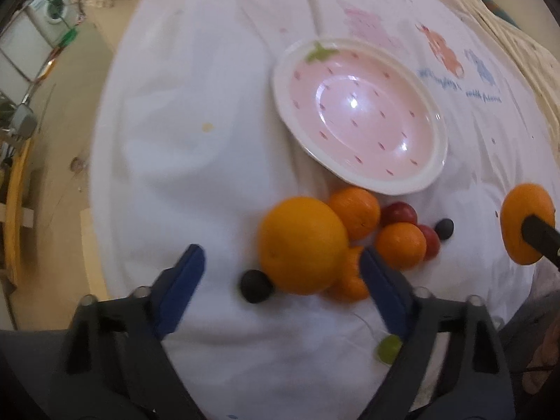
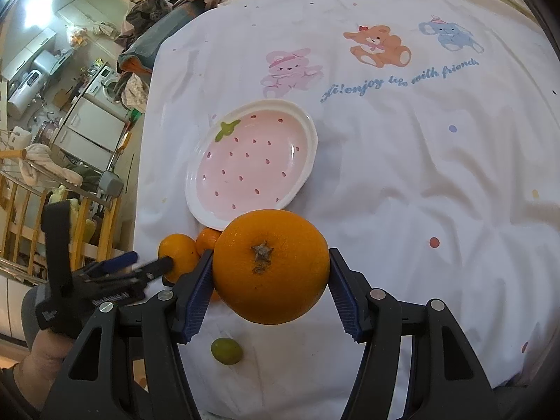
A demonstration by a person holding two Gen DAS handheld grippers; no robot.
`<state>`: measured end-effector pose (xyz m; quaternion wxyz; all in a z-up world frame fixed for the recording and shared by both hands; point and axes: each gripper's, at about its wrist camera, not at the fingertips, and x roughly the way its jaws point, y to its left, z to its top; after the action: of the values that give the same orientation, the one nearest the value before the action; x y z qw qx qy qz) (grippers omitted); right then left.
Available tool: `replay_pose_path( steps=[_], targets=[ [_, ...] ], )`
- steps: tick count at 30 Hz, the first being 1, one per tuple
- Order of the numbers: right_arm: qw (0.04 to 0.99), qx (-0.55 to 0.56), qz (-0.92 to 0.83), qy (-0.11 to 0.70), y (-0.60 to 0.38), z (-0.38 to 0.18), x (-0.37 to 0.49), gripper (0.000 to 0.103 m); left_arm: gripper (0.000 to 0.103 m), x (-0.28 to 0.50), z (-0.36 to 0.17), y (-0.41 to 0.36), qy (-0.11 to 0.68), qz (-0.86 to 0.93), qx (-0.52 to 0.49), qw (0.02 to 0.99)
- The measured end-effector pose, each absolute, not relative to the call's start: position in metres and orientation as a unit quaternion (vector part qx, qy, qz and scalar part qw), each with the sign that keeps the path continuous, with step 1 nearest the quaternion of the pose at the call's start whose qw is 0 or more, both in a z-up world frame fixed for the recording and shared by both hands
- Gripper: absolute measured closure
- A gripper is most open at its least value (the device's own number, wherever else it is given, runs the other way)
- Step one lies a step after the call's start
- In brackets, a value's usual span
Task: Organize fruits
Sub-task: 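Grasp the large orange with the right tool while the left tool grasps a tangerine, then carry the large orange and tangerine in both tools over the pink strawberry plate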
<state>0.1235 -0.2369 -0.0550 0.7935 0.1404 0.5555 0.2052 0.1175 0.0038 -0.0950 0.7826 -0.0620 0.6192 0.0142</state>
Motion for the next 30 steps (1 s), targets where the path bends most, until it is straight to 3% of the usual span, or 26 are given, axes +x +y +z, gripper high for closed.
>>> replay_pose_path(
  steps=[3,6,7,8,30],
  targets=[
    [0.794,0.141,0.209,0.553,-0.236,-0.055,0.123,0.039,0.035,0.121,-0.102,-0.001,0.629,0.009,-0.058,0.775],
    [0.794,0.138,0.211,0.554,-0.234,-0.054,0.124,0.039,0.038,0.123,-0.104,-0.002,0.629,0.007,-0.06,0.775],
    [0.794,0.138,0.211,0.554,-0.234,-0.055,0.124,0.039,0.048,0.123,-0.105,-0.003,0.628,0.001,-0.066,0.776],
    [0.794,0.138,0.212,0.554,-0.234,-0.055,0.124,0.039,0.051,0.124,-0.105,-0.005,0.627,-0.006,-0.071,0.776],
    [0.823,0.146,0.196,0.513,-0.252,-0.034,0.122,0.039,0.055,0.109,-0.04,0.015,0.549,0.005,-0.079,0.832]
  ],
)
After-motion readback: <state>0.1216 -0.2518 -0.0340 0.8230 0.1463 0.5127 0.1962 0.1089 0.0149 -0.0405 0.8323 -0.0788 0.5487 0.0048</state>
